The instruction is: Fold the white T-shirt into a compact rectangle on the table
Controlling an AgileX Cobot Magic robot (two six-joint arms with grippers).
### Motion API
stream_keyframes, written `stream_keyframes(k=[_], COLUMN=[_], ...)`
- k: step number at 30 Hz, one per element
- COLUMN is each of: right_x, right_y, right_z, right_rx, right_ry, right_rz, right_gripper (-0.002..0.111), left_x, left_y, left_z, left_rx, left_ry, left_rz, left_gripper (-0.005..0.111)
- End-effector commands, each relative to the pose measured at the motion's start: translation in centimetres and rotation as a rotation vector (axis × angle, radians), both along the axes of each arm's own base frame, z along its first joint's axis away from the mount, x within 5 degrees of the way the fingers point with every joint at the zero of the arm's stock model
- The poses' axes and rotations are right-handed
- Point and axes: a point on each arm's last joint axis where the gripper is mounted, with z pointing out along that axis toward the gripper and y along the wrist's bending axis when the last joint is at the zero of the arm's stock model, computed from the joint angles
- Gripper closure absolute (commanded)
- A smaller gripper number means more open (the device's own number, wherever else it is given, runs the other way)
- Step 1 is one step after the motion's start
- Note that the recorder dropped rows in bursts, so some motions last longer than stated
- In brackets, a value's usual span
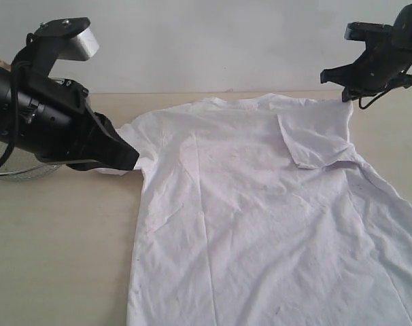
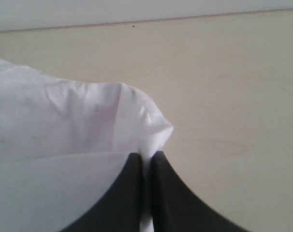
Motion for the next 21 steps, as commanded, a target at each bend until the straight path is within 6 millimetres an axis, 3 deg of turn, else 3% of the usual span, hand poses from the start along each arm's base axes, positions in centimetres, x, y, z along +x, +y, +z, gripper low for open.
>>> stream_keyframes(k=[1, 6, 8, 9, 13, 15, 18, 21], right_x=[0.1, 0.4, 0.6, 0.6, 0.6, 0.6, 0.3, -0.2], right_y=[-0.9, -1.2, -1.2, -1.2, -1.3, -1.6, -1.9, -1.9], right_z=[0.8, 1.0, 1.3, 1.2, 1.3, 1.3, 1.2, 1.4], right_rx=[-0.078, -0.124, -0.127, -0.134, -0.145, -0.160, -0.180, -0.170], right_ry=[-0.033, -0.074, -0.088, -0.088, -0.096, -0.093, -0.063, -0.002], right_rz=[0.006, 0.012, 0.011, 0.019, 0.022, -0.007, -0.029, -0.028], right_gripper=[0.108, 0.108, 0.102, 0.095, 0.046, 0.048, 0.063, 0.067], left_x=[-0.1, -0.1, -0.1, -0.1, -0.1, -0.1, -0.1, -0.1], left_y=[0.1, 0.1, 0.1, 0.1, 0.1, 0.1, 0.1, 0.1], left_z=[-0.1, -0.1, -0.1, -0.1, -0.1, -0.1, -0.1, -0.1], left_rx=[0.002, 0.002, 0.002, 0.002, 0.002, 0.002, 0.002, 0.002], left_ry=[0.006, 0.006, 0.006, 0.006, 0.006, 0.006, 0.006, 0.006], left_rz=[0.002, 0.002, 0.002, 0.002, 0.002, 0.002, 0.002, 0.002], left_gripper=[0.102, 0.102, 0.102, 0.102, 0.102, 0.102, 0.102, 0.102])
